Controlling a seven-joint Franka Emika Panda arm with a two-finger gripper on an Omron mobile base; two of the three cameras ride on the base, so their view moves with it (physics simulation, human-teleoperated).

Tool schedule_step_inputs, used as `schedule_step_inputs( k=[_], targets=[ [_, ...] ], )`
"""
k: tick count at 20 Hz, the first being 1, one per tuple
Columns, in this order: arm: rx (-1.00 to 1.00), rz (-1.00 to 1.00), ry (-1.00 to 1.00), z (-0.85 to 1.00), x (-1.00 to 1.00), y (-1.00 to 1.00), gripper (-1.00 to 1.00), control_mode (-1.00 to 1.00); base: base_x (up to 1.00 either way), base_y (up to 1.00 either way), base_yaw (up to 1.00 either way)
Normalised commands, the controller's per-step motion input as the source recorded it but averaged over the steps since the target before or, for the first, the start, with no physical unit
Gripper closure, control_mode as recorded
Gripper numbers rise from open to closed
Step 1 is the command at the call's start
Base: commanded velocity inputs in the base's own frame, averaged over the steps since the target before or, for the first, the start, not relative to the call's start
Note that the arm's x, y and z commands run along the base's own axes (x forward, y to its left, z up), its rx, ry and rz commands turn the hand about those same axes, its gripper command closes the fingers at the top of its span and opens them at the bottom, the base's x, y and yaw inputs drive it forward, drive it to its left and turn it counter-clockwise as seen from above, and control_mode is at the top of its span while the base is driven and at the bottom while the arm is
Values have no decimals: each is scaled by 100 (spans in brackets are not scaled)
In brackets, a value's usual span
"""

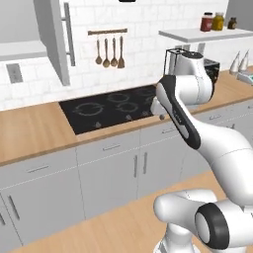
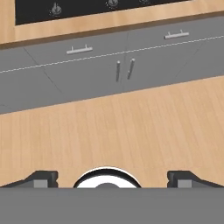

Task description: Gather all objects into one cabinet and sort the glasses and bowls to opposite sides.

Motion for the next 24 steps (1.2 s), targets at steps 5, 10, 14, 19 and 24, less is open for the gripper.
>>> schedule_step_inputs(
  k=[5, 10, 14, 19, 24],
  targets=[
    [0, 0, 0, 0, 0, 0, -100, 100, -12, 100, -15],
    [0, 0, 0, 0, 0, 0, -100, 100, -12, 100, -12],
    [0, 0, 0, 0, 0, 0, -100, 100, 0, 90, -1],
    [0, 0, 0, 0, 0, 0, -100, 100, 2, 92, 0],
    [0, 0, 0, 0, 0, 0, -100, 100, 17, 80, 4]
  ],
)
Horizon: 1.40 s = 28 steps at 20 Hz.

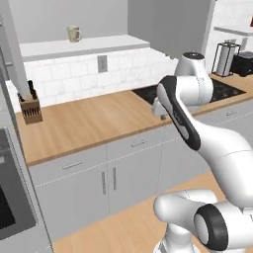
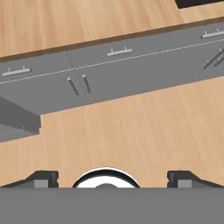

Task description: Gather all objects into one cabinet and sort the glasses and bowls to opposite sides.

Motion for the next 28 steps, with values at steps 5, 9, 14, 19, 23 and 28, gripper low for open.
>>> schedule_step_inputs(
  k=[5, 9, 14, 19, 23, 28],
  targets=[
    [0, 0, 0, 0, 0, 0, -100, 100, 77, 36, 17],
    [0, 0, 0, 0, 0, 0, -100, 100, 80, 15, 25],
    [0, 0, 0, 0, 0, 0, -100, 100, 64, 40, 24],
    [0, 0, 0, 0, 0, 0, -100, 100, 47, 8, 32],
    [0, 0, 0, 0, 0, 0, -100, 100, 45, -3, 33],
    [0, 0, 0, 0, 0, 0, -100, 100, 9, -51, 10]
  ],
)
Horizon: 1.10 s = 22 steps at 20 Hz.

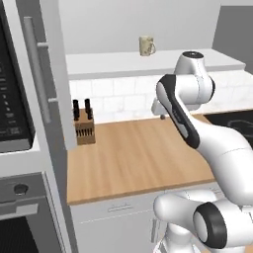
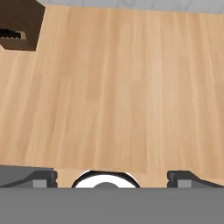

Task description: Gather all objects into one cabinet and sort the glasses and bowls to opposite sides.

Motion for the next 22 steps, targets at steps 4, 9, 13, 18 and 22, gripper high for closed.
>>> schedule_step_inputs(
  k=[4, 9, 13, 18, 22],
  targets=[
    [0, 0, 0, 0, 0, 0, -100, 100, 7, -73, 0],
    [0, 0, 0, 0, 0, 0, -100, 100, 96, 73, 0],
    [0, 0, 0, 0, 0, 0, -100, 100, 100, 88, 0],
    [0, 0, 0, 0, 0, 0, -100, 100, 100, -2, 1],
    [0, 0, 0, 0, 0, 0, -100, 100, 53, 9, 0]
  ],
)
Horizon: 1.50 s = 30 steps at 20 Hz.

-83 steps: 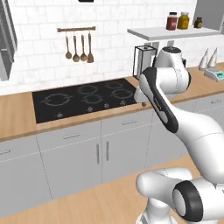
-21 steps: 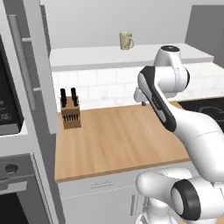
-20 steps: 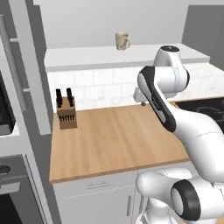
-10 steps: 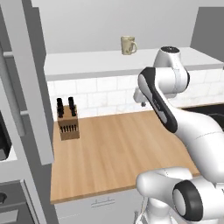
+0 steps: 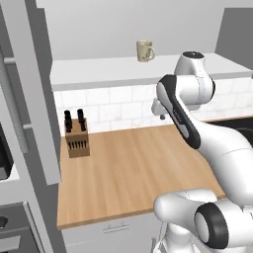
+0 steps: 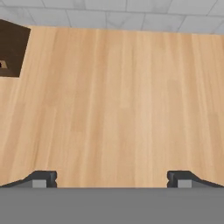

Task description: Gather all objects into one cabinet and sort the glasses and bowls to opposite sides.

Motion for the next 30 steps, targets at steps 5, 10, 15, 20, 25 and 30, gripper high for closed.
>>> schedule_step_inputs(
  k=[5, 10, 15, 20, 25, 30],
  targets=[
    [0, 0, 0, 0, 0, 0, -100, 100, 0, 0, 0],
    [0, 0, 0, 0, 0, 0, -100, 100, 0, 0, 0],
    [1, 0, -4, -1, 6, 3, -100, -100, 1, 3, 0],
    [1, 0, -45, 63, 2, 0, -100, -100, 0, 0, 0],
    [4, 1, -37, 65, 10, 0, -100, -100, 0, 0, 0],
    [0, 5, -42, 65, 0, 0, -100, -100, 0, 0, 0]
  ],
)
